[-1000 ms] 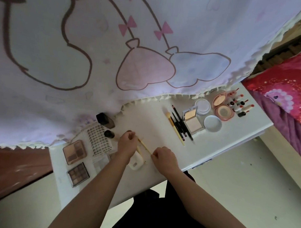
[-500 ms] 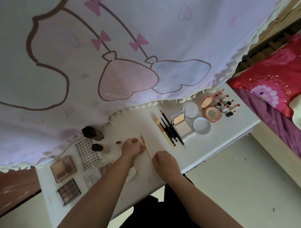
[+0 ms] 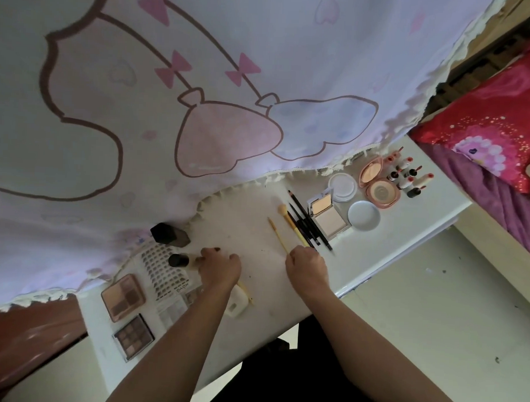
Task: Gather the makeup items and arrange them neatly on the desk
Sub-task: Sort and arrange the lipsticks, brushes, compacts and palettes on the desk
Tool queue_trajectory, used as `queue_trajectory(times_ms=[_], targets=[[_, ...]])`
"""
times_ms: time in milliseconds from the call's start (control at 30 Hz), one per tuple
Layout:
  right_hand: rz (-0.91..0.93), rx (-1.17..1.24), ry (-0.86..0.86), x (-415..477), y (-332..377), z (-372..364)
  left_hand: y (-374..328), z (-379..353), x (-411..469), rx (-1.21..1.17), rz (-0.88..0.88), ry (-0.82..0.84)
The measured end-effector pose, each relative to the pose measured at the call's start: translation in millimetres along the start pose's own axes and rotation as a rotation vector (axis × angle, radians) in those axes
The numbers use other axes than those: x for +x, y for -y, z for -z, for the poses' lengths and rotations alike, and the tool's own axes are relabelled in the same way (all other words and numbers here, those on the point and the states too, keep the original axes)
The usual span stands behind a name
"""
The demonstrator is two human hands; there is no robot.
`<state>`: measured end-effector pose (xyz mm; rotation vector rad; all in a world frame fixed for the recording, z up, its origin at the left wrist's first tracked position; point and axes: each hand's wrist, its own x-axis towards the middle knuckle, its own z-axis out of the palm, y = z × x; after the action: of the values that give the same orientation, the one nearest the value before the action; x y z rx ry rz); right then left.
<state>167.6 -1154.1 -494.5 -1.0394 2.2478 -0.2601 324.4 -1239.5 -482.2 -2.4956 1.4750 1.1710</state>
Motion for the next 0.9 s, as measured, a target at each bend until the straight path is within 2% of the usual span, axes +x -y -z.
queue_trajectory(times_ms=[200, 300, 433, 567, 633, 800, 900], targets=[[-0.064, -0.045, -0.058, 12, -14, 15, -3, -4, 9, 0.056, -0.078, 0.04], [-0.06, 0.031, -0.083, 7, -17, 18, -6, -5, 10, 0.066, -0.13, 0.044], [0.051, 0.192, -0.059, -5, -16, 15, -11, -8, 10, -0.201, -0.098, 0.063], [0.235, 0.134, 0.183, -18, -6, 7, -23, -12, 5, -0.502, -0.054, 0.107], [0.286, 0.096, 0.179, -21, -8, 3, -32, -13, 2, -0.621, -0.016, 0.146], [0.166, 0.135, 0.06, -17, -22, 9, -49, -25, 0, -0.734, 0.127, 0.267], [0.083, 0.068, 0.0, -12, -30, 16, -60, -36, -2, -0.724, 0.146, 0.308]])
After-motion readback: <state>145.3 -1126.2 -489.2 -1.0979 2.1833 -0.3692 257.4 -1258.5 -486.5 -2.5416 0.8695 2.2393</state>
